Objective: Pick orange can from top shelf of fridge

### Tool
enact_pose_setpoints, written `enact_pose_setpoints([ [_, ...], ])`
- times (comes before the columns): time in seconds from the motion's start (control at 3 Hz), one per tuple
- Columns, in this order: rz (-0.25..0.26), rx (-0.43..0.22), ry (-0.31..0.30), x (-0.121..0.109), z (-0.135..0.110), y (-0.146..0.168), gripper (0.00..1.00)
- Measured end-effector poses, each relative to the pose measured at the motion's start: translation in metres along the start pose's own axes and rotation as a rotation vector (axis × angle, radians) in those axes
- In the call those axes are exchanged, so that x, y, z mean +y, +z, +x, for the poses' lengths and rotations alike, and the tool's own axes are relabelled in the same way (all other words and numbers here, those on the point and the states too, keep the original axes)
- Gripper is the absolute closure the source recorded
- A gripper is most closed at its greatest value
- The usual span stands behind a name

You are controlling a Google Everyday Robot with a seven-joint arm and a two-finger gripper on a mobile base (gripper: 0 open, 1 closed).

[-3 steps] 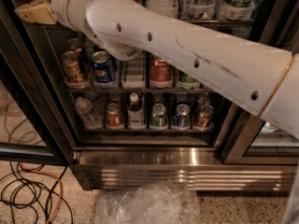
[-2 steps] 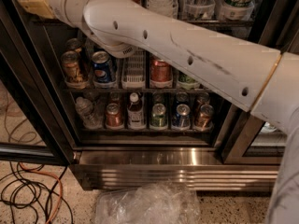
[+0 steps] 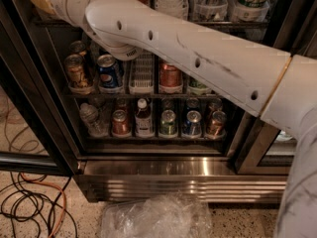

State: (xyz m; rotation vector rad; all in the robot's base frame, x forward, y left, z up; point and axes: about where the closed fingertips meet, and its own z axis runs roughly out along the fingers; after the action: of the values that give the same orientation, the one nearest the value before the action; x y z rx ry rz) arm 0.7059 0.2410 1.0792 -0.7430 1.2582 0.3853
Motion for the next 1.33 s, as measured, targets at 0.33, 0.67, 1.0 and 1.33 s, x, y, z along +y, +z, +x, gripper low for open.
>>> enact_pose_setpoints([
  [0.33,0.001,0.007,0.011,0.0014,0.0016,-0.0022,0.82],
  [0.67,0.001,0.007,0.011,0.0014,0.0016,-0.0022,1.00],
  [1.0,0.001,0.007,0.011,0.0014,0.0016,-0.0022,1.00],
  [1.33,-0.028,-0.004,0.005,-0.0035,-0.0022,-0.0024,1.00],
])
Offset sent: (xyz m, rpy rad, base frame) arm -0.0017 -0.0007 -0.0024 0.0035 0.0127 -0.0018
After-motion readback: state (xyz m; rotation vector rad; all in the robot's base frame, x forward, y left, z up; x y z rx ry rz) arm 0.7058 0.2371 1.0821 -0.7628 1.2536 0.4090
